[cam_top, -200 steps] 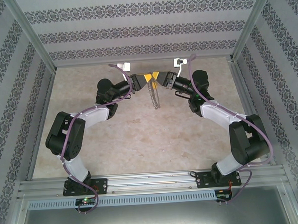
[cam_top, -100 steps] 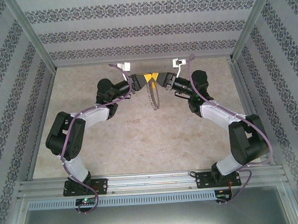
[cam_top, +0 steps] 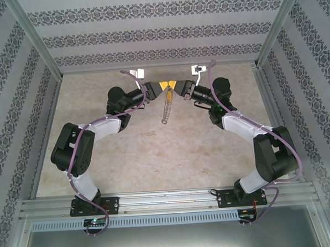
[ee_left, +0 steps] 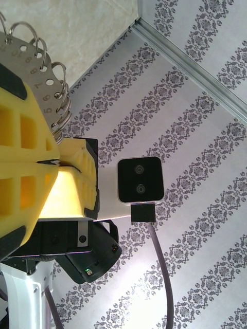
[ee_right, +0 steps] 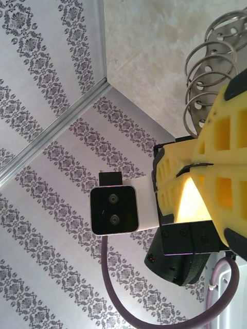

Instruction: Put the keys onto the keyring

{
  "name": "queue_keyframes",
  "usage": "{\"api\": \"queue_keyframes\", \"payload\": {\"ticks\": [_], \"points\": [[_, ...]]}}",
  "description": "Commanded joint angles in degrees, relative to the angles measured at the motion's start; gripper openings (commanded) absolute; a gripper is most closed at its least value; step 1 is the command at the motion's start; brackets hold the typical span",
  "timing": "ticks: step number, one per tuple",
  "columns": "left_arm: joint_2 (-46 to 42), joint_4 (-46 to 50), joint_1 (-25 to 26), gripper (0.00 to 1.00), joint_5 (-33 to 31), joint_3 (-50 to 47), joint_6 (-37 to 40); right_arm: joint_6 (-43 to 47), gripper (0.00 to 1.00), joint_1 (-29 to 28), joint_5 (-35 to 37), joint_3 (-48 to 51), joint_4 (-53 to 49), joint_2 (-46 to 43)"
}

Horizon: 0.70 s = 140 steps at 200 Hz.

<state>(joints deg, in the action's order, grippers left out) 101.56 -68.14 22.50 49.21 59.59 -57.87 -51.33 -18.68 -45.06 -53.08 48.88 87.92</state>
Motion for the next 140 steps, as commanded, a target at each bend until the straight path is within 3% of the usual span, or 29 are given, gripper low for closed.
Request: {"api": "queue_keyframes", "payload": {"ticks": [1,27,51,104,140], "points": [[-2.15,-0.76,0.03,0.19,2.18,0.97,3.24,4.93,0.00,1.34,-1.04,-0.62,-5.29,-2.70],[-5.64,8.68,-0.66,0.35,2.98,0.36,10.30,14.47,0.00,2.42,-2.75,-4.02,-18.03,-4.32],[-8.26,18.23,-1.12,0.42,3.83,1.07,16.49,22.36,0.00,3.20,-4.66,-7.53,-27.83,-4.88],[-9.82,43.13,-1.23,0.47,8.49,8.39,31.29,39.80,0.00,3.81,-10.08,-16.79,-49.08,-3.11],[-8.67,53.80,-1.25,0.44,12.27,12.96,37.25,48.07,0.00,3.87,-13.43,-22.14,-60.16,-1.01]]}}
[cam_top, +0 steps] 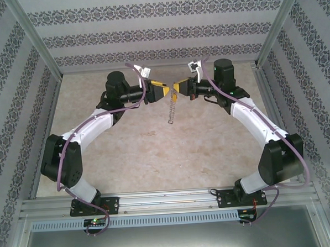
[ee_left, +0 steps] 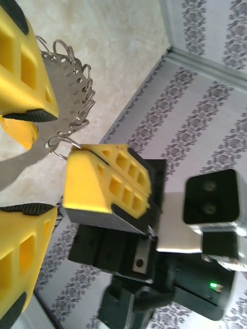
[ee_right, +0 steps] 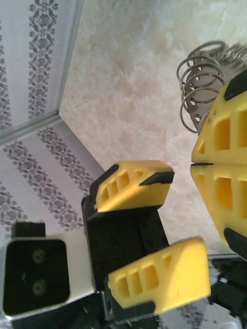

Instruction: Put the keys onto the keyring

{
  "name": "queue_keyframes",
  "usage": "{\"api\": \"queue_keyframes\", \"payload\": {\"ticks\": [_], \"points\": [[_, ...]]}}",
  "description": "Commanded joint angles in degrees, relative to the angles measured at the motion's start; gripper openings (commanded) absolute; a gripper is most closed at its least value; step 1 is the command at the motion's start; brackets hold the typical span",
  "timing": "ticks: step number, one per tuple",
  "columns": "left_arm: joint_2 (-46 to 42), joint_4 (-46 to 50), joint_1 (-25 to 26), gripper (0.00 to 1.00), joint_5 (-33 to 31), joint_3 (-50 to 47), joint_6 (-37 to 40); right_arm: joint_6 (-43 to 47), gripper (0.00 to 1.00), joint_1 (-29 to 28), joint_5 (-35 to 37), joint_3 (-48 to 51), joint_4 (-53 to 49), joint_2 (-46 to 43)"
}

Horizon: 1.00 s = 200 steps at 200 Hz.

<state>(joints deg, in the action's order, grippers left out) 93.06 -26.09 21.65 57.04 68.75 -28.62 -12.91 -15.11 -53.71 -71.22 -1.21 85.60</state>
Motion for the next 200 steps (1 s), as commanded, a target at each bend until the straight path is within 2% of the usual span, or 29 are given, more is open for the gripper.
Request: {"api": "queue_keyframes", "payload": {"ticks": [1,40,147,200], "points": [[-0.12,12.02,-0.43,0.43,4.56,3.96,8.12,9.69,0.00,0.28,-4.84,-4.14,-10.27,1.40],[0.59,13.48,-0.46,0.35,6.96,4.79,9.10,10.91,0.00,0.26,-7.18,-5.68,-12.31,3.06],[2.61,8.32,-0.46,0.32,9.71,3.15,5.12,6.15,0.00,0.29,-10.77,-4.28,-6.25,4.41],[3.79,1.33,-0.37,0.29,10.53,2.35,0.23,5.19,0.00,0.30,-11.14,-3.40,-4.72,4.23]]}}
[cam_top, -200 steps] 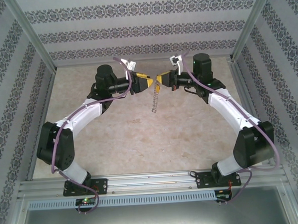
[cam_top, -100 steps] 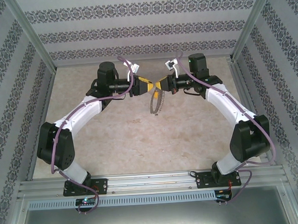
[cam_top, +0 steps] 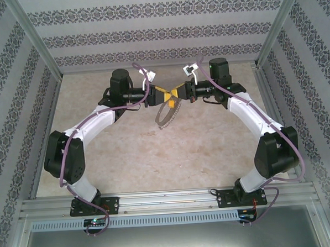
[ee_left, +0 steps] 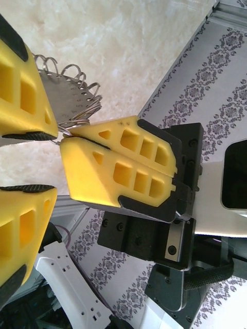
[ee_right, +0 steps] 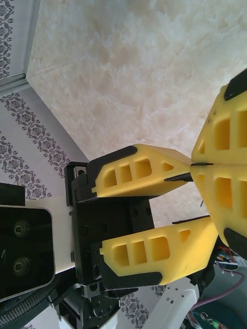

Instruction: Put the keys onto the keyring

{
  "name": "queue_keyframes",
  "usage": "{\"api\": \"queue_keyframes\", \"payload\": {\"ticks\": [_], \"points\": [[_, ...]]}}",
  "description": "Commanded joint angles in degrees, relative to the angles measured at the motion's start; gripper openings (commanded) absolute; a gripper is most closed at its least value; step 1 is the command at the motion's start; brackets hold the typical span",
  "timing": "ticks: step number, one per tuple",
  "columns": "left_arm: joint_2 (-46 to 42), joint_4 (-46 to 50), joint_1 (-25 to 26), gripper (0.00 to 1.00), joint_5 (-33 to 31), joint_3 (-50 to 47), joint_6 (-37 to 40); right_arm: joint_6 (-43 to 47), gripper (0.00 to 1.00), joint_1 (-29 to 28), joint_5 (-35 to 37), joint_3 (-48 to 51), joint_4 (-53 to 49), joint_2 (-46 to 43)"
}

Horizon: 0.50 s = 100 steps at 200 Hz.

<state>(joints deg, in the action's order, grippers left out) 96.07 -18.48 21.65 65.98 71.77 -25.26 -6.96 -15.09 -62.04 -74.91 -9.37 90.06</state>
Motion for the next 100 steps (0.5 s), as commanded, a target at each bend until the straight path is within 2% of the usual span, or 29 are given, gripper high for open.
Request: {"api": "queue_keyframes", "payload": {"ticks": [1,40,71,100], "points": [[0.82,-6.34,-0.33,0.29,1.60,-0.66,-3.18,-0.76,0.00,0.26,-2.82,0.29,3.45,-0.19],[0.67,-6.92,-0.42,0.29,-0.06,-1.31,-2.75,-0.55,0.00,0.40,-2.57,0.99,3.60,-0.69],[-1.99,-10.71,-1.22,0.34,-5.20,-4.44,-2.80,-0.60,0.00,0.99,-2.38,1.78,3.73,-1.31],[-2.16,-11.01,-1.58,0.37,-5.69,-4.47,-3.16,-0.69,0.00,1.12,-2.61,2.21,4.09,-1.75]]}}
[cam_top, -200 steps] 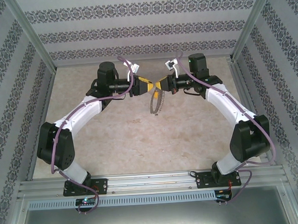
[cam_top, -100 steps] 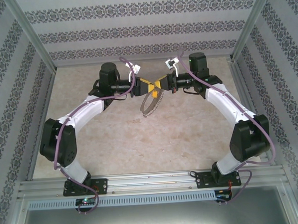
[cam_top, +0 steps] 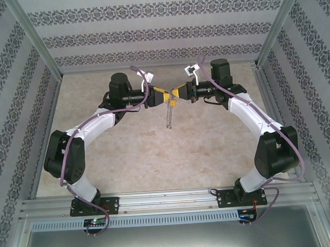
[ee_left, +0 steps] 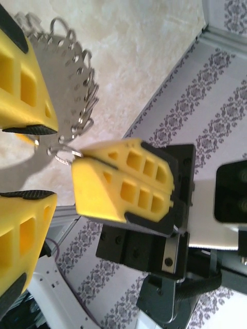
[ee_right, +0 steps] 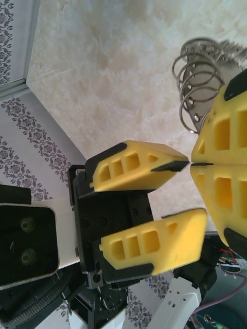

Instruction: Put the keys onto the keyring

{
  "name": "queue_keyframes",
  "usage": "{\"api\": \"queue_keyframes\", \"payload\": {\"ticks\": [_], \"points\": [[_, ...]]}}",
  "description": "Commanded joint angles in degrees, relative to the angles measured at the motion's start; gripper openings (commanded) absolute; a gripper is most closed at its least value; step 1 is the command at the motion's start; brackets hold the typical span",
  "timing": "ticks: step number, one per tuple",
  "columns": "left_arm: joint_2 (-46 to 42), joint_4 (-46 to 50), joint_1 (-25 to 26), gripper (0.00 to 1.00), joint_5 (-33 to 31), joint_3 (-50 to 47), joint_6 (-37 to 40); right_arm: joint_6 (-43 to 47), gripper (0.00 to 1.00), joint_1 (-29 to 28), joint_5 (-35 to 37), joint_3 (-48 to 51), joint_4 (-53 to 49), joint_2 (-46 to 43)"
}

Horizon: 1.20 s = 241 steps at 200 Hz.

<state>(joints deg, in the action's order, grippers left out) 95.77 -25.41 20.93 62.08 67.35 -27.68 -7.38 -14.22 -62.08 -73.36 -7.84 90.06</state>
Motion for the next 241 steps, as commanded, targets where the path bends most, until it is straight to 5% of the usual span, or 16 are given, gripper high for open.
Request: {"api": "queue_keyframes", "payload": {"ticks": [1,164,241], "points": [[-1.83,-4.10,-0.87,0.37,-1.75,0.00,-0.76,-0.31,0.00,0.24,-2.58,0.62,2.56,-1.78],[1.88,-7.69,1.95,0.35,1.15,1.64,-4.48,-4.31,0.00,-0.92,-3.04,1.56,8.01,-1.72],[2.06,-10.32,2.36,0.21,1.26,1.29,-5.90,-4.62,0.00,-0.98,-2.30,1.98,8.50,-1.26]]}}
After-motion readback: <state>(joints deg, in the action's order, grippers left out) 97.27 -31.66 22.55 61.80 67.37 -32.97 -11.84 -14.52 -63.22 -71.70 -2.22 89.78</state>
